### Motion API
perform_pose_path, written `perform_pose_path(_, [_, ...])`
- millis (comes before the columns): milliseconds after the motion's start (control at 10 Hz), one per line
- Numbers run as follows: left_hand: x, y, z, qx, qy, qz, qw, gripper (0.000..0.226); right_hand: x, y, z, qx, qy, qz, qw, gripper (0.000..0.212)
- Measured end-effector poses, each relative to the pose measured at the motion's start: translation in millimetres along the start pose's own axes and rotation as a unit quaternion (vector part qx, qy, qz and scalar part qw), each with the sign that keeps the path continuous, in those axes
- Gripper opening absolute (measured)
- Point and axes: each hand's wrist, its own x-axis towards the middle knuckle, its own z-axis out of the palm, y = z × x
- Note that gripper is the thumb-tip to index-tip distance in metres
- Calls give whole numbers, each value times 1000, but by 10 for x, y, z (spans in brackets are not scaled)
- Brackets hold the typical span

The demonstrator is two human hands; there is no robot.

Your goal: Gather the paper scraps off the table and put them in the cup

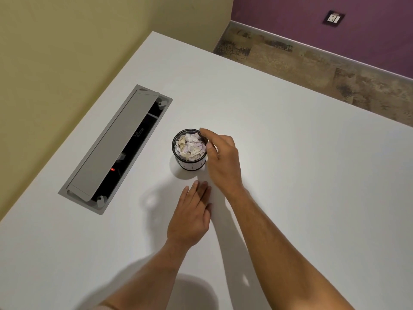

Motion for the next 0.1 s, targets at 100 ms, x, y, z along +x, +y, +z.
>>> perform_pose_path(100, [-1,4,-12,-12,2,-8,1000,52,-62,17,-98,-4,18,-10,1000,42])
